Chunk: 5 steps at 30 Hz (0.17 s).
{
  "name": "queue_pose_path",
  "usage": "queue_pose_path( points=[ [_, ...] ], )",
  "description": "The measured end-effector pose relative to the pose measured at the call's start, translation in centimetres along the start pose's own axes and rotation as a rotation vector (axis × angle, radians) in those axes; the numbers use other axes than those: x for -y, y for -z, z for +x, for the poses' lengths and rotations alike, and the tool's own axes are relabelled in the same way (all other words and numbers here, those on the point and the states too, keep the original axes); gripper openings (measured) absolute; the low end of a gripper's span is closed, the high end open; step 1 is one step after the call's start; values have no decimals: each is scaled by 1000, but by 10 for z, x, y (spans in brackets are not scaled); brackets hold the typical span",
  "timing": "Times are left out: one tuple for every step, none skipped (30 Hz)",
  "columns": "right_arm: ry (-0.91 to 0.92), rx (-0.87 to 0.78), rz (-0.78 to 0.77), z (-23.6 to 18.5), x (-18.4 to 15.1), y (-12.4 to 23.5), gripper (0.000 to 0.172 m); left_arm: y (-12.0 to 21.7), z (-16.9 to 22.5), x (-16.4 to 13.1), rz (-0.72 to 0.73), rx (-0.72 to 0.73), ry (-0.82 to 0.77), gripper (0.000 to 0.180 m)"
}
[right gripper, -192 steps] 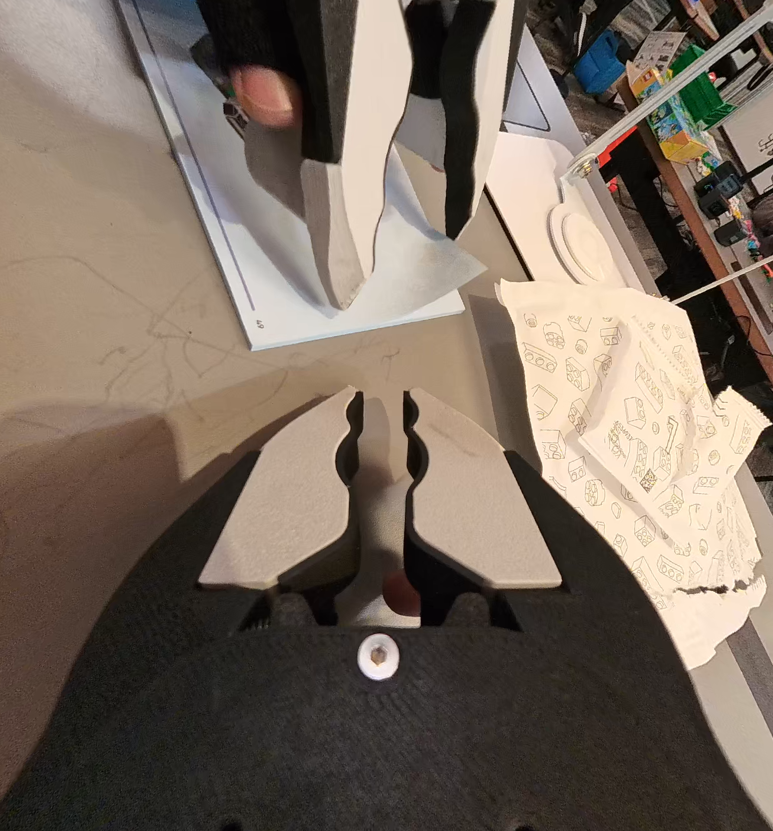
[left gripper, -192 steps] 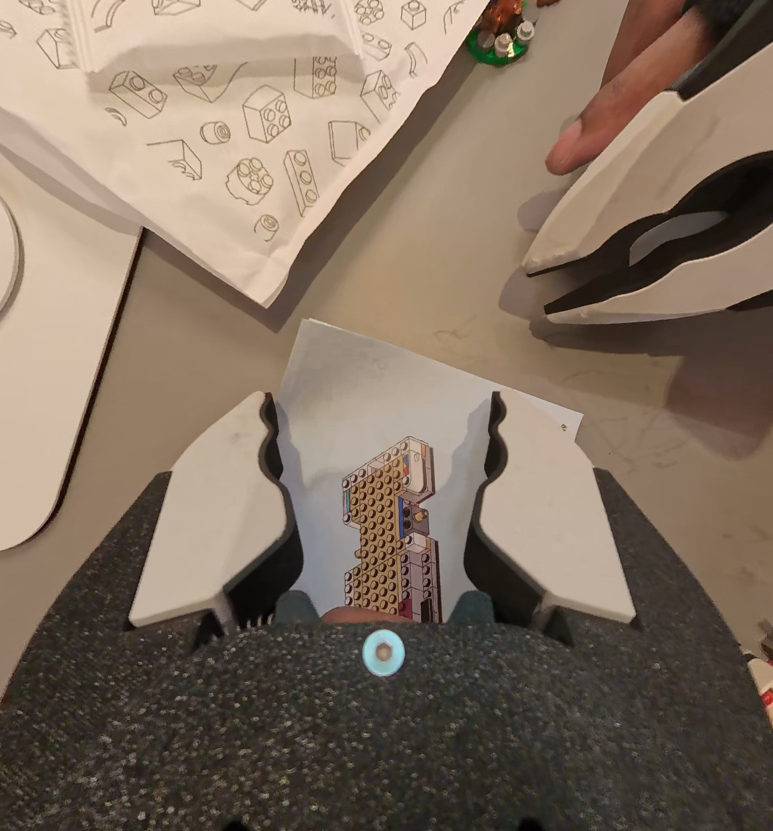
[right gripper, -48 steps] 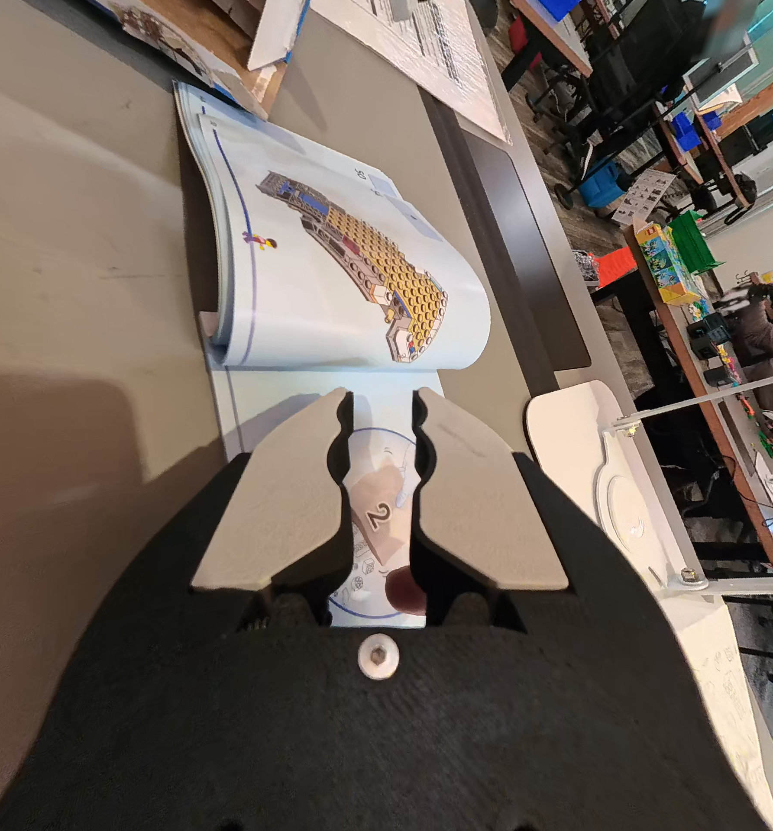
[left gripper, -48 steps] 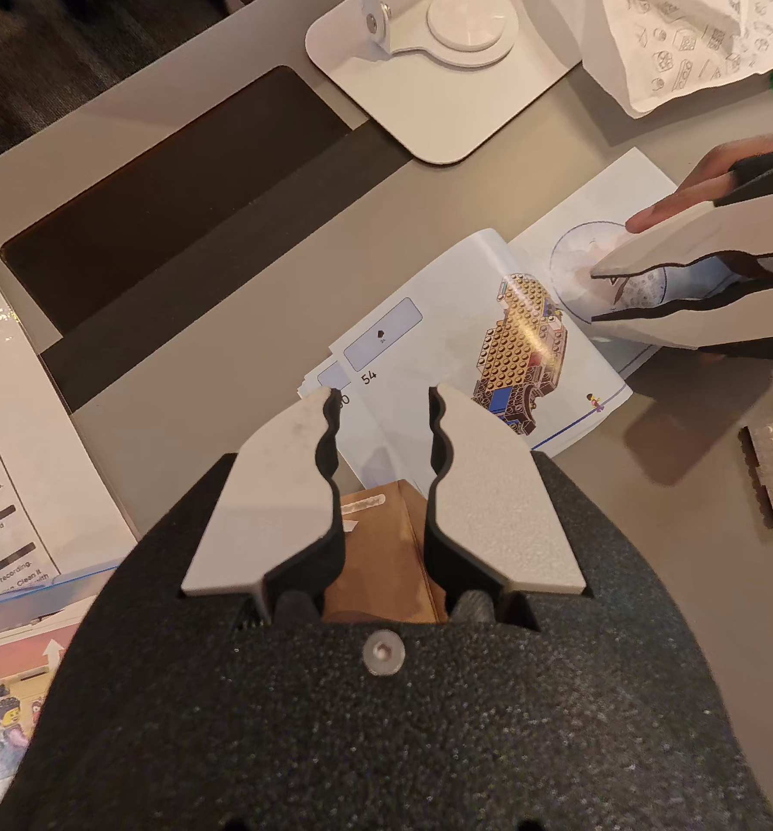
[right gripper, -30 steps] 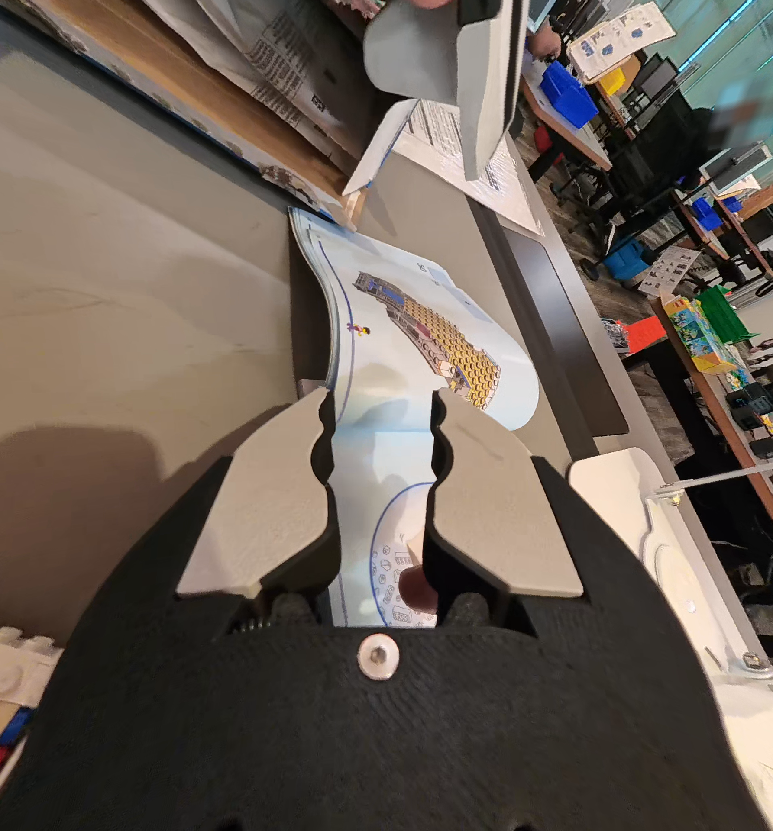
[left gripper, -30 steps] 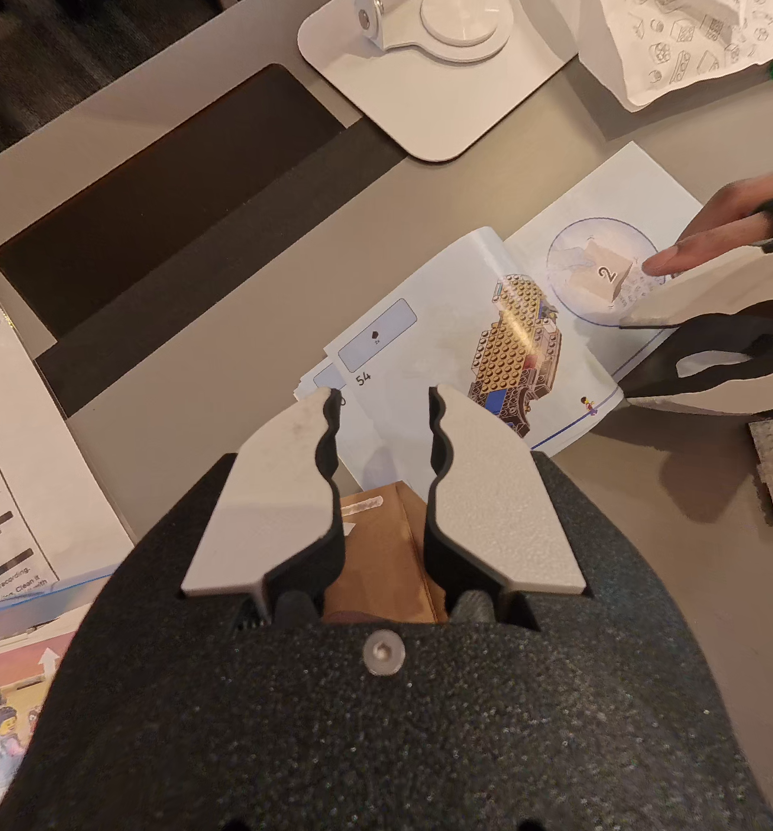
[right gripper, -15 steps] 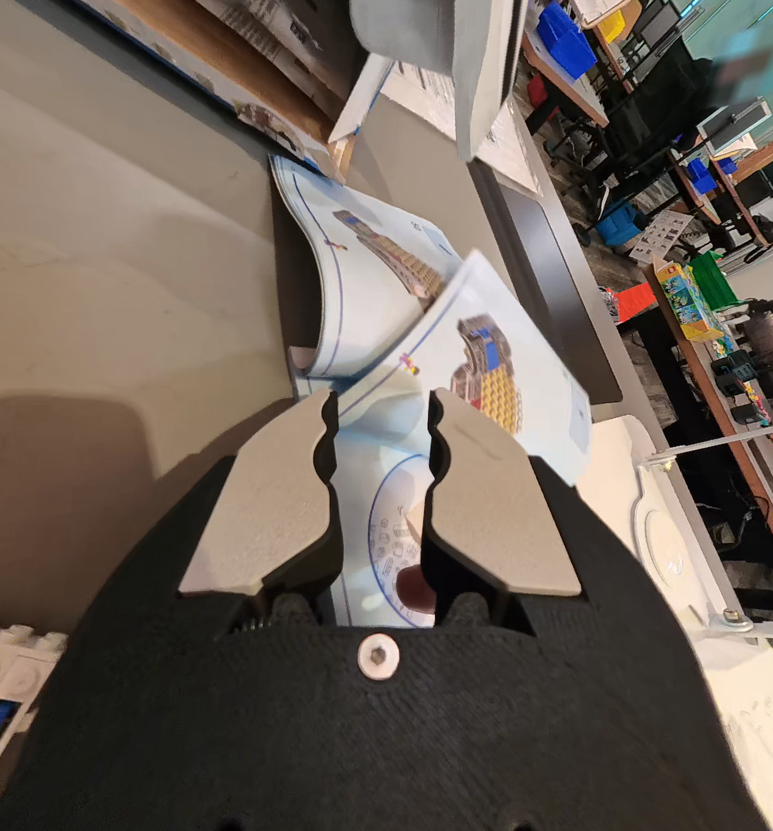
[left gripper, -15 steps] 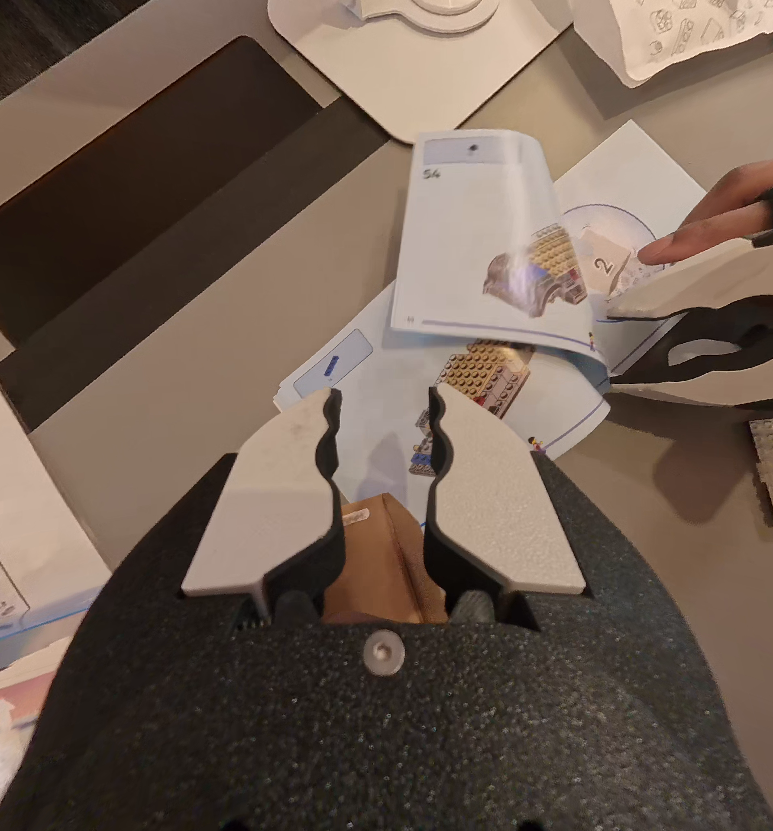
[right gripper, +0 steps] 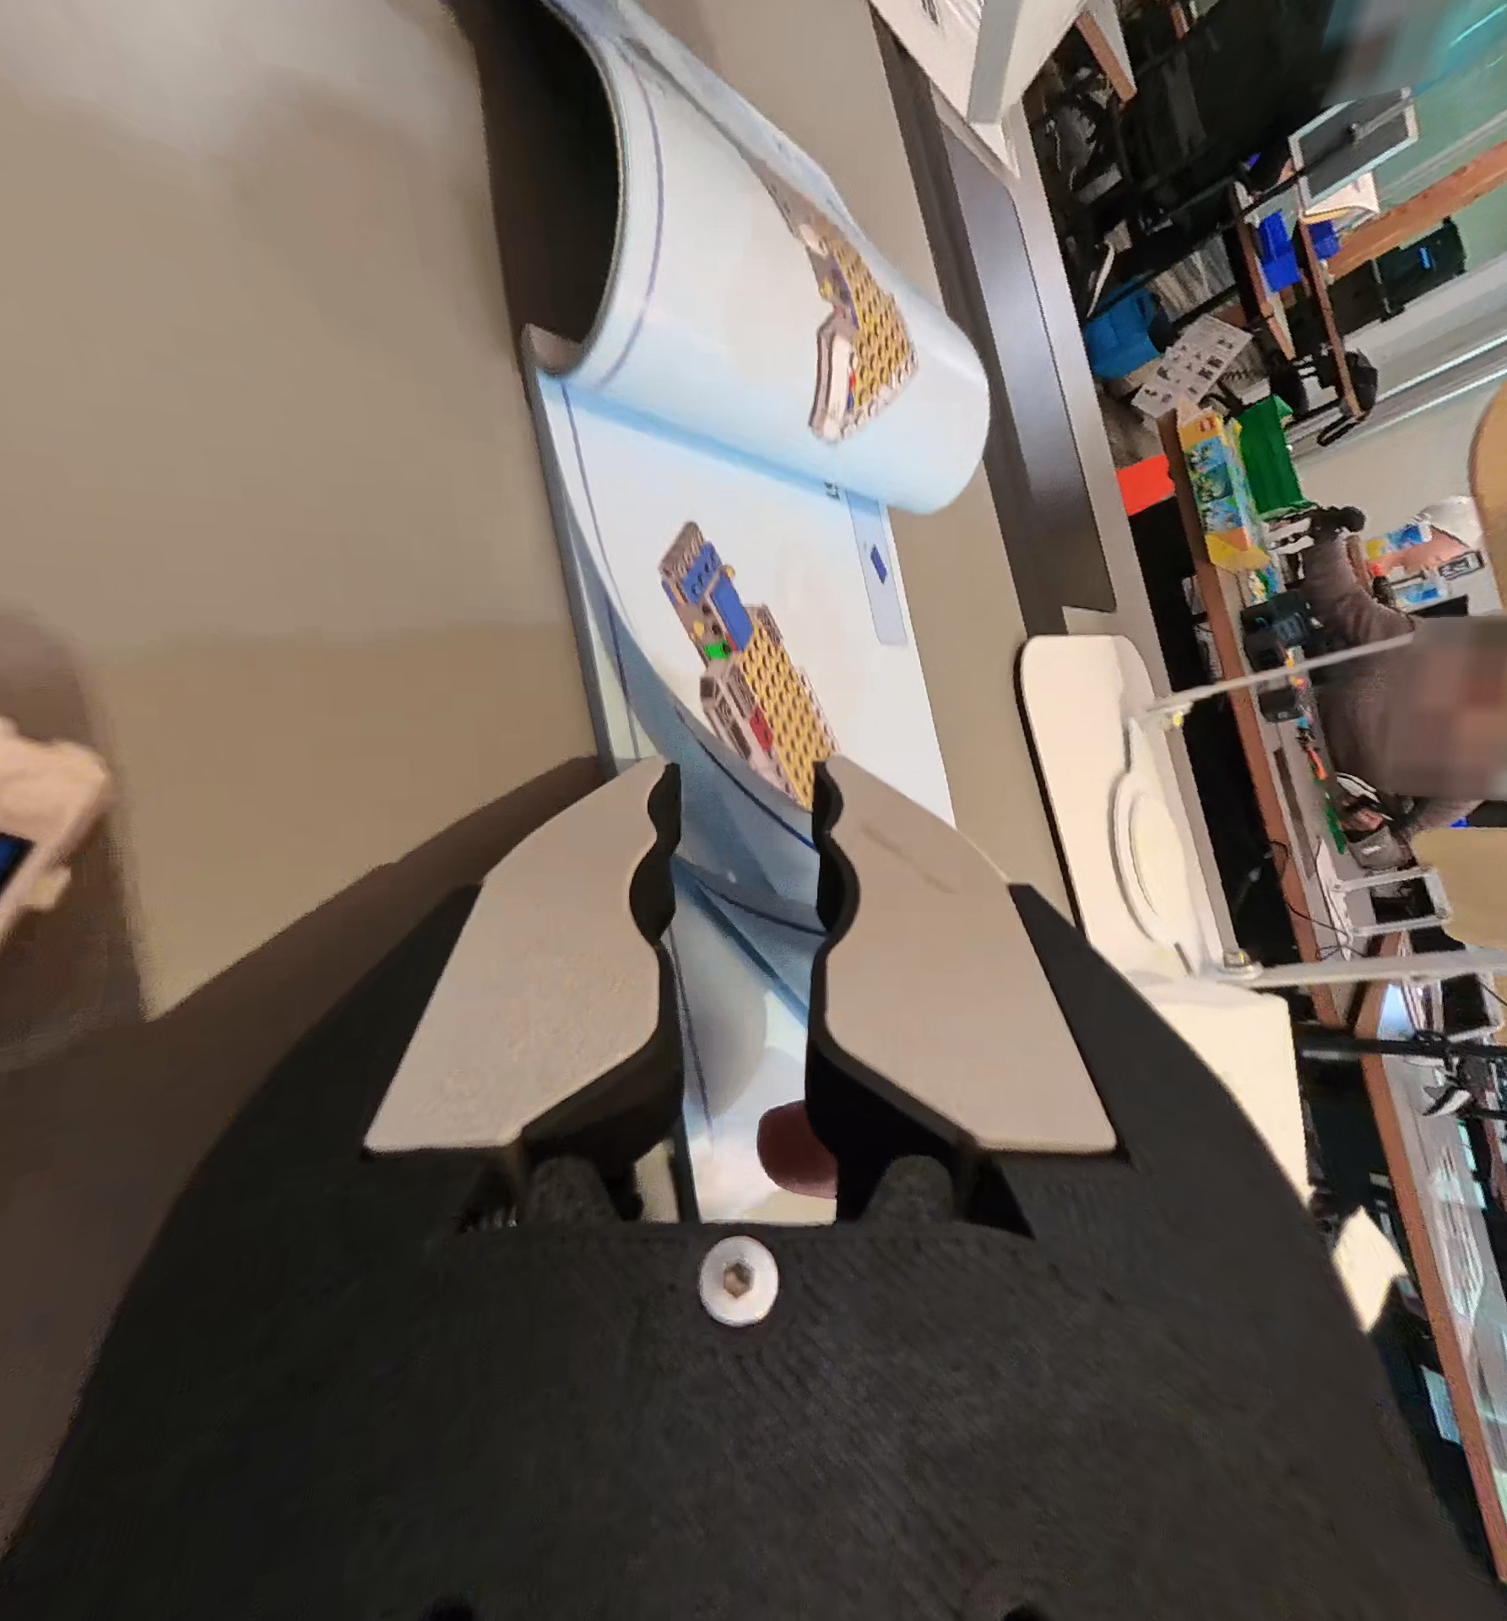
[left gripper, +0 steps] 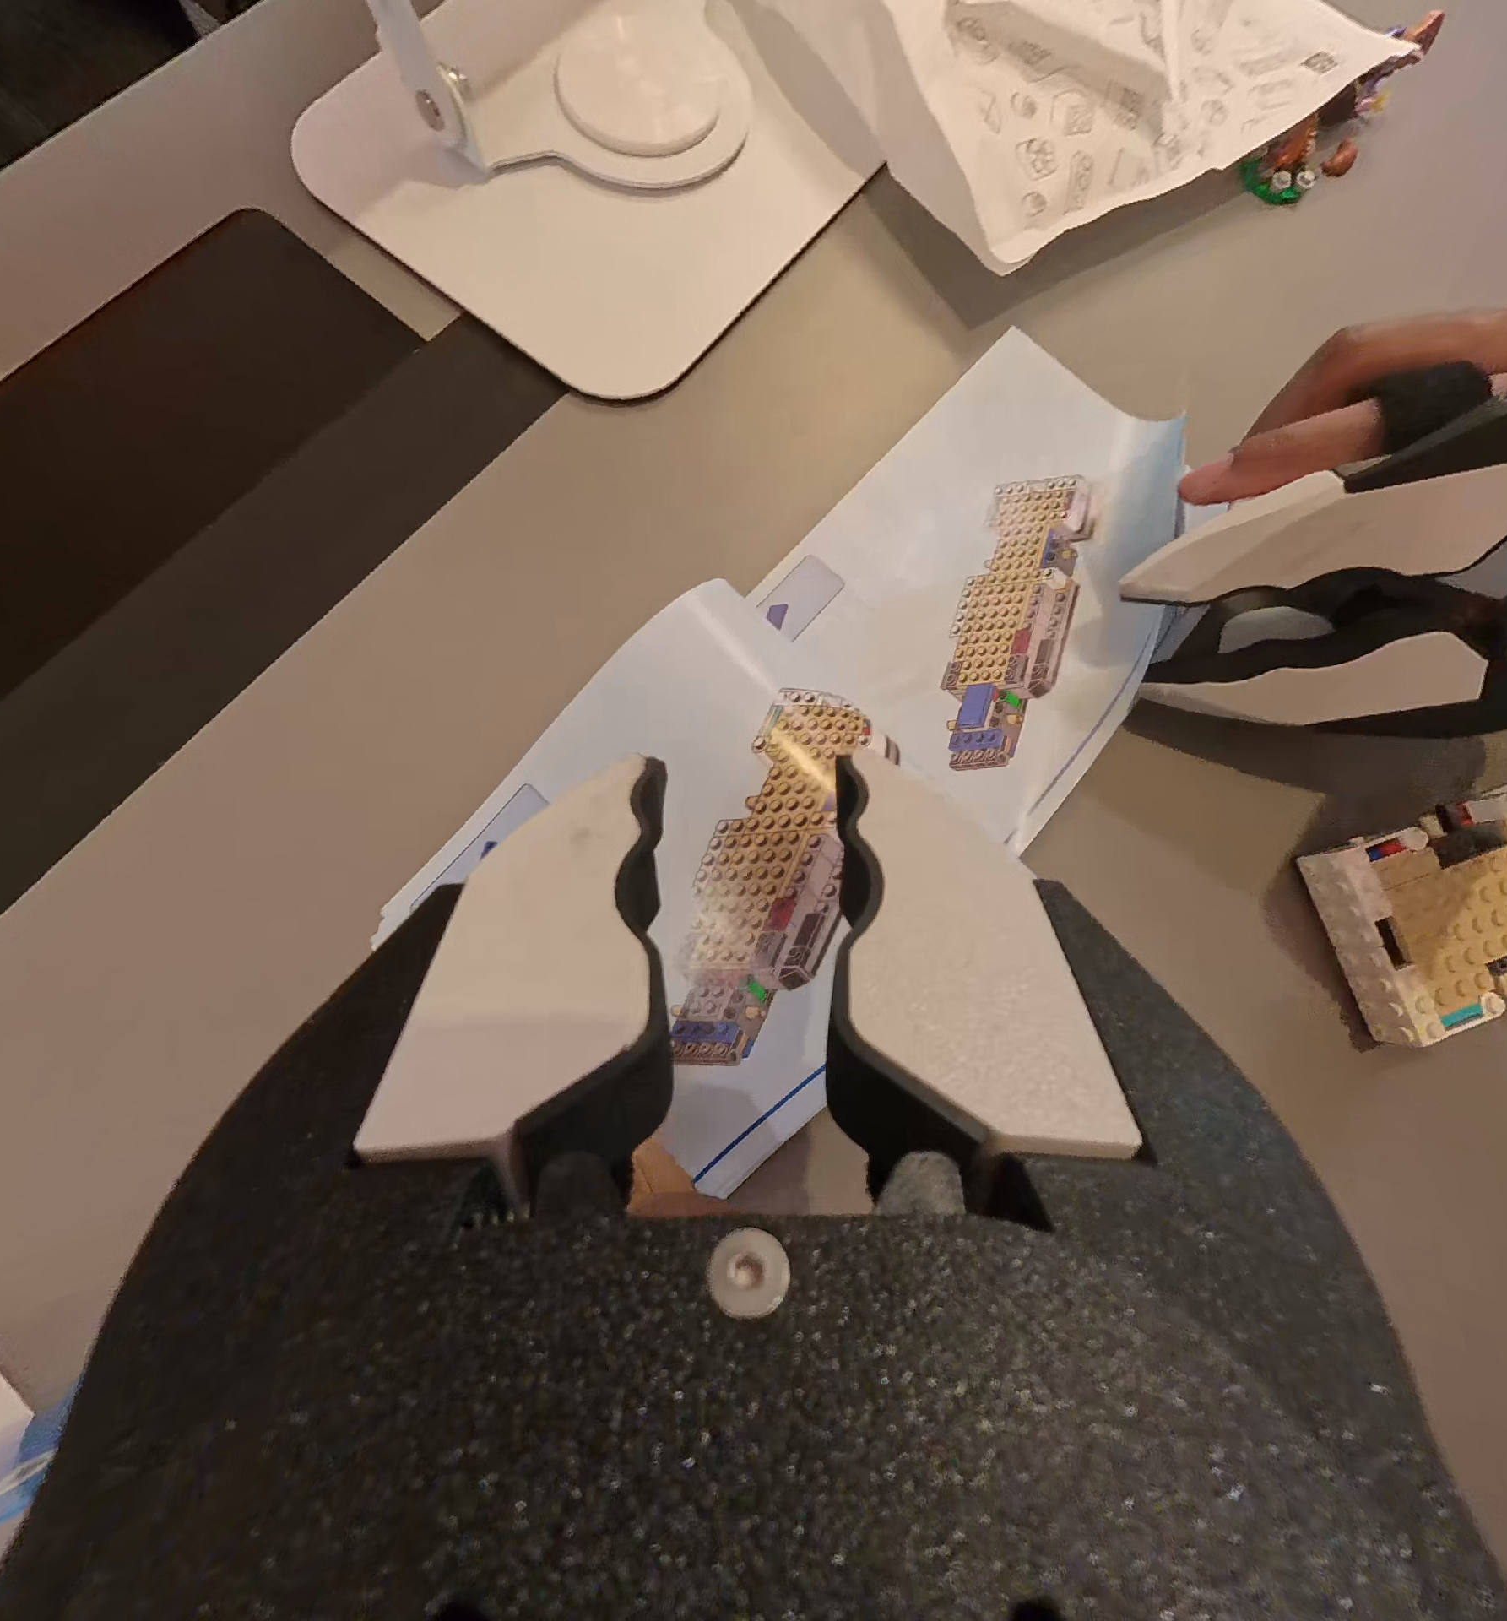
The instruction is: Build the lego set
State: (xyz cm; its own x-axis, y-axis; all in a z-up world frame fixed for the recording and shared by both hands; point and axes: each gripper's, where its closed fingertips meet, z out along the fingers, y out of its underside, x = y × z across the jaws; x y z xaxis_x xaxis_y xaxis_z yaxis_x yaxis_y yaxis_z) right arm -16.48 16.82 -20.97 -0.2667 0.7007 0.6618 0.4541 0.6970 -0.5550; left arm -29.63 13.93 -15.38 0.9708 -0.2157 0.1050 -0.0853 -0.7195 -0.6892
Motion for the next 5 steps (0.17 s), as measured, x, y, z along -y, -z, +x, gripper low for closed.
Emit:
queue_pose_path(
  points=[
    [-8,-4,0,1,-3,2,28,-1,2,1,0,-6,-5,38],
    [-16,-8,-1,3,-6,4,28,-3,5,3,-1,-10,-11,38],
    [-20,-15,-3,4,-9,6,29,-5,8,3,-5,-14,-19,38],
    [-21,-24,-5,6,-12,8,29,-7,11,4,-10,-17,-29,38],
    [-24,-33,-6,7,-14,9,28,-9,15,6,-16,-22,-42,38]
  ],
)
